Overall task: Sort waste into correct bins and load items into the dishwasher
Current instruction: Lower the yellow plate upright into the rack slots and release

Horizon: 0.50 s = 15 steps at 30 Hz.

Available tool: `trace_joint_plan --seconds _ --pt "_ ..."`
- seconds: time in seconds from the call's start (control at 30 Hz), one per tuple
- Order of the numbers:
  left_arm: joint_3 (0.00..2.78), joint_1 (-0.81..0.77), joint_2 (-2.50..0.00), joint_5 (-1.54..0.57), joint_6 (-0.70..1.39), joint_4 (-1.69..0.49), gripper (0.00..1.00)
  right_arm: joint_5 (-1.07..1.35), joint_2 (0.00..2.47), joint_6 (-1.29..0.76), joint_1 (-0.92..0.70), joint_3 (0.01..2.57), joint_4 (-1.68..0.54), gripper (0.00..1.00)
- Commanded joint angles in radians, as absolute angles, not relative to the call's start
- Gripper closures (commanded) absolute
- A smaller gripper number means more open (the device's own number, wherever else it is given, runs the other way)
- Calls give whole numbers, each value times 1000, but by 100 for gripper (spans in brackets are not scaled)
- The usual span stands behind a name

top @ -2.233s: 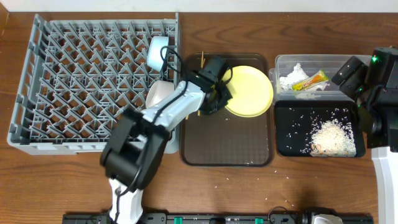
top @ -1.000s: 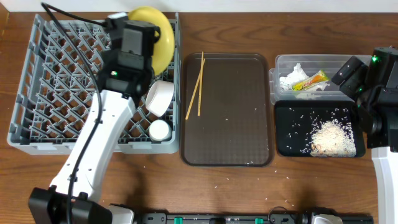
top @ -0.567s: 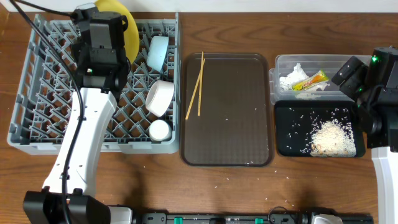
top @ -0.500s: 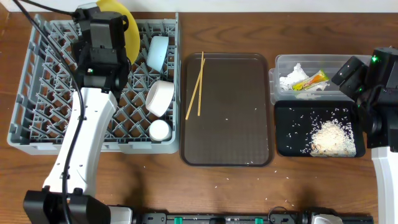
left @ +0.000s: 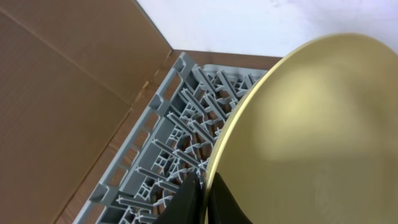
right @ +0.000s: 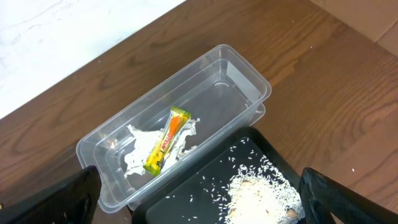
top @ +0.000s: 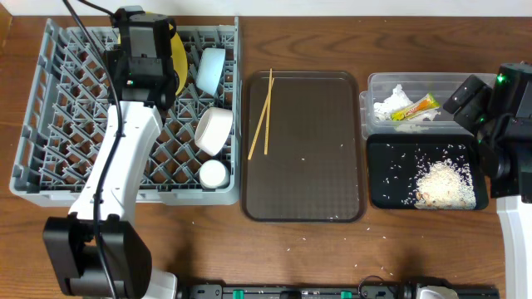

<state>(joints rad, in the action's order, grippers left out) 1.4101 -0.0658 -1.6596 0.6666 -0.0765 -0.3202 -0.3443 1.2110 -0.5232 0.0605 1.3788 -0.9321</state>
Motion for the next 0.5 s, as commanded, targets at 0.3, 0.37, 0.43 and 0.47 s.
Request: trace_joint_plan --seconds 0.3,0.37,0.43,0.47 --pt "1410 -61 -1755 743 -147 -286 93 -350 1213 -538 64 1376 -936 1" --pt "1410 -61 -1755 746 -158 -281 93 -350 1213 -538 64 1376 -936 1" --pt "1410 -61 -1755 745 -160 -282 93 -350 1213 -538 64 1376 -936 1" --pt "1410 -62 -1755 744 -160 -282 92 -350 1213 -538 64 1376 -936 1"
